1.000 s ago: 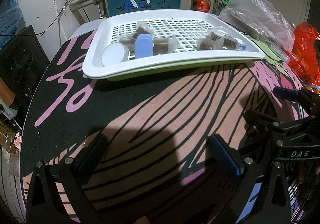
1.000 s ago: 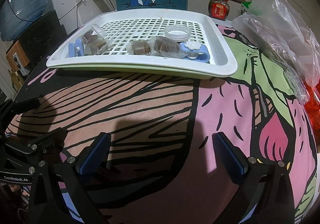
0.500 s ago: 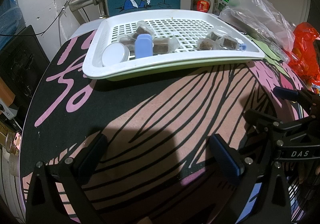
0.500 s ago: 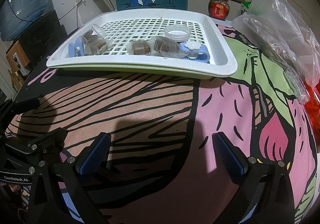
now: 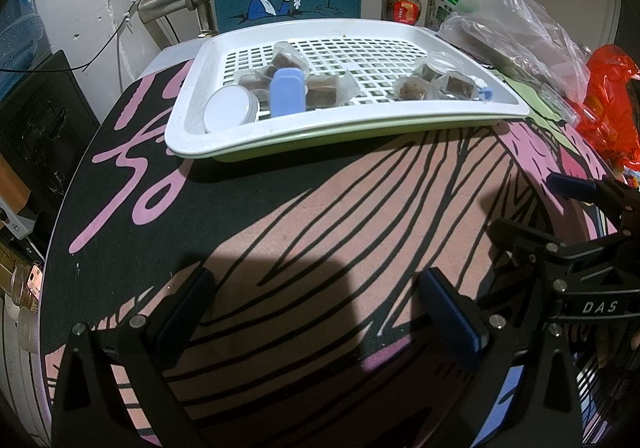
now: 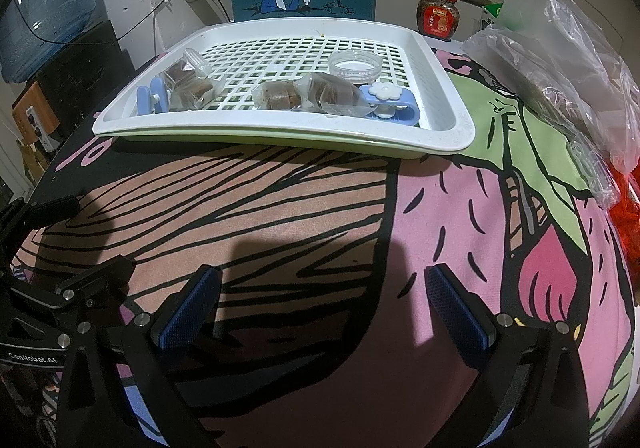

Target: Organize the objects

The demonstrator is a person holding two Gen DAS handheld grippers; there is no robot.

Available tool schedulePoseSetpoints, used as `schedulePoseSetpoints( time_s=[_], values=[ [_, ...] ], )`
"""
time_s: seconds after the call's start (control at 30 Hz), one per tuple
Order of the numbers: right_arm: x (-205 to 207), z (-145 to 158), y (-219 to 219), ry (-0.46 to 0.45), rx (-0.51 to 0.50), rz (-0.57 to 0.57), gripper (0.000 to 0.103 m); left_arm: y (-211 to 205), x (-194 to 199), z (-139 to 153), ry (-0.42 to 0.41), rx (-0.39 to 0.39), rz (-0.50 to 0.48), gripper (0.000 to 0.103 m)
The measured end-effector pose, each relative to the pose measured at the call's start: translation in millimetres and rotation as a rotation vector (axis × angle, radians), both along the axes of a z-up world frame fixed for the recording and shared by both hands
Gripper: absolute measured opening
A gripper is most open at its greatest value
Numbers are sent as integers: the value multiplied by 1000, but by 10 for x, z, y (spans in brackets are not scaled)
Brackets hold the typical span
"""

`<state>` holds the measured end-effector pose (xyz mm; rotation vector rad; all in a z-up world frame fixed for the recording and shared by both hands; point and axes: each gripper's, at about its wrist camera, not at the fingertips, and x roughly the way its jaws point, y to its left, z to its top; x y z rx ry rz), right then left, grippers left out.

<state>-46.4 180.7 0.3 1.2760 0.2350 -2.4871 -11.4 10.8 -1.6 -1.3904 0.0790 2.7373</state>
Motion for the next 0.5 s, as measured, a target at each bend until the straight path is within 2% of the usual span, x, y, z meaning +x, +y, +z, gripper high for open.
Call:
schedulePoseSetpoints(
  time_s=[0.5],
  values=[
    [10,1,-1,0,0,0,103,0,0,1,0,0,0,103]
  ],
)
